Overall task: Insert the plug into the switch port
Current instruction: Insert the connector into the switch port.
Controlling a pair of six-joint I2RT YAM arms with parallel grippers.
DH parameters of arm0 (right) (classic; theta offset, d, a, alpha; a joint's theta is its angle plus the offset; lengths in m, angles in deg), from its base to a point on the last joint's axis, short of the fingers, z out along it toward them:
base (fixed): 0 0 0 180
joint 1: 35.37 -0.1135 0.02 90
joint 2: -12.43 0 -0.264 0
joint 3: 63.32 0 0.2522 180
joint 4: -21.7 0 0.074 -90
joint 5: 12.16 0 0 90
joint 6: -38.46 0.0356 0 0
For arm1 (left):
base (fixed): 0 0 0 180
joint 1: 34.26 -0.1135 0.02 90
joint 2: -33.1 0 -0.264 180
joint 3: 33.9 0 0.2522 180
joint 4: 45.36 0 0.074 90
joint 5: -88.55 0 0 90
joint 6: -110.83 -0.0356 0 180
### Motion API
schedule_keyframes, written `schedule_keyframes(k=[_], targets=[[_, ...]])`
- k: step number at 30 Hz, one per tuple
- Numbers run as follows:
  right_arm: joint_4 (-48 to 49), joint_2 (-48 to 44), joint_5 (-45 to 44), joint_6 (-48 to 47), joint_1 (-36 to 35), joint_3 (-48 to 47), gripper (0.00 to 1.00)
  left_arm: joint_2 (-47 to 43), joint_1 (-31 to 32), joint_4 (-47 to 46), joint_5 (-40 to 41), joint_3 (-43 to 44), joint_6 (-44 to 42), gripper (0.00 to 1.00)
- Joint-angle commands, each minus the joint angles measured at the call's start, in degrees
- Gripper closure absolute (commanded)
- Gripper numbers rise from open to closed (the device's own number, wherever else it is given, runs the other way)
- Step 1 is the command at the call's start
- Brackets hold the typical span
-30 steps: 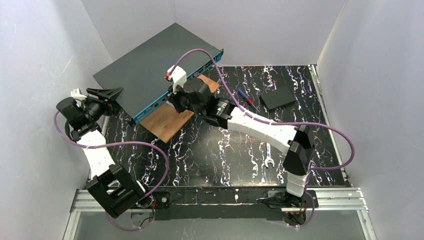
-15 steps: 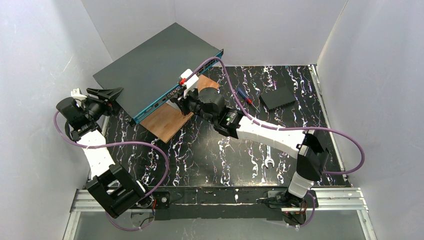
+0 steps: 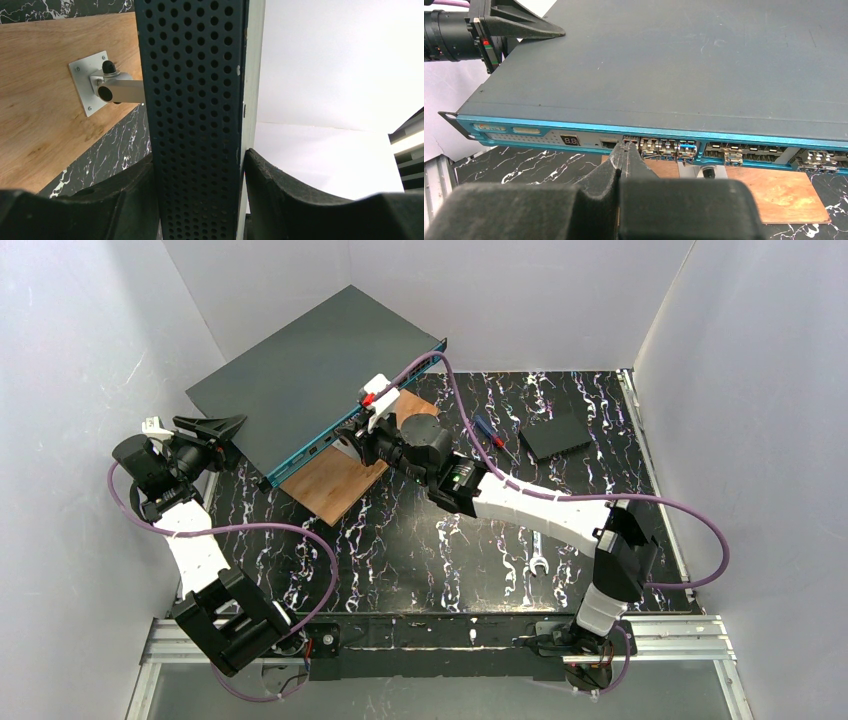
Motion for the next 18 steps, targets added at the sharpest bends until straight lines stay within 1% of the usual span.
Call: schedule_keyframes(k=[1,9,18], targets=[[2.27,0.67,-1.45,-0.78,0.14,-1.49,0.99,-0.64,4.18,0.95,-6.26,0.22,-5.39,1.00],[0.85,1.94,-1.25,-0.64,0.16,-2.75,0.99,-0.64,4.13,0.98,-6.26,0.20,-5.36,1.00],[2.32,2.13,-1.66,-0.55,0.16,-2.58,0.99,-0.64,4.15,0.93,-6.35,0.19,-5.41,1.00]])
